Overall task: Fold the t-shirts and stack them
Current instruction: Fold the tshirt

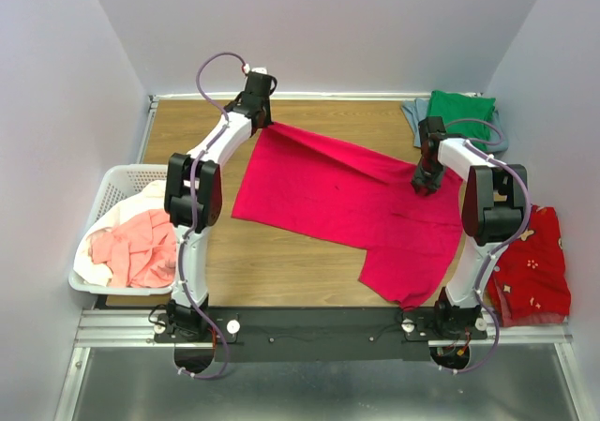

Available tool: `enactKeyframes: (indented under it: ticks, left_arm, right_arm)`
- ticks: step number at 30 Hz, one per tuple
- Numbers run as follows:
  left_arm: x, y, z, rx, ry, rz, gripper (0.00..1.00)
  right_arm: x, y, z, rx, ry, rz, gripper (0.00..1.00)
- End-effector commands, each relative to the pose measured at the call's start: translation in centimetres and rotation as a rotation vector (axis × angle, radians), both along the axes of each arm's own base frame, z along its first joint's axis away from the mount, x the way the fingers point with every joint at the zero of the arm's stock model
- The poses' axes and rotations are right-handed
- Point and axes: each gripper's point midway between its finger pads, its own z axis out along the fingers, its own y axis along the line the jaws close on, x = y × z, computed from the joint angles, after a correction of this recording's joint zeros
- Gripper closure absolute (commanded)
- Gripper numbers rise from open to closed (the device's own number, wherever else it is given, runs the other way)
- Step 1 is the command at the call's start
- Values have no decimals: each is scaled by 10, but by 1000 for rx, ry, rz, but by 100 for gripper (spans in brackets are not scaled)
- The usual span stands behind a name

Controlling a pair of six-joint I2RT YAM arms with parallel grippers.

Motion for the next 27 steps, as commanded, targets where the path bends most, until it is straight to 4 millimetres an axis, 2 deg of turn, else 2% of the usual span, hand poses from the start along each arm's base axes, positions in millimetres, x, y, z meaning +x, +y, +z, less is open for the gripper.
enactKeyframes:
  ticks: [1,5,6,8,9,11,12,15,20,23,27]
  left_arm:
    - [-4,26,45,79,-80,129,100]
    - [-15,23,24,90,-19,119,100]
    - [-25,24,10,100,27,122,100]
    - [-38,26,-5,80,71,154,96]
    - [-54,34,-25,101,127,188,92]
    - [-72,43,-35,101,162,253,87]
    - [-89,55,-50,122,203,326,85]
    - [-108,64,-63,123,237,383,83]
    - [-105,65,-60,101,233,412,82]
    - [-94,63,-53,99,212,391,80]
    - [-76,66,-27,92,154,405,76]
  right_arm:
    - [-21,0,-27,7,104,-1,62]
    - [-22,0,-27,6,102,0,63]
    - [-22,0,-27,5,103,1,63]
    - [-22,0,-26,4,100,3,63]
    - [-22,-1,-25,3,100,1,63]
    - [-23,-1,-25,1,101,4,62]
    - [-24,-2,-25,-2,103,3,62]
    - [-24,-2,-23,-6,98,2,63]
    - [-24,-2,-22,-7,95,0,63]
    - [-23,-3,-19,-8,84,-2,62]
    - [-23,-4,-13,-14,70,-3,62]
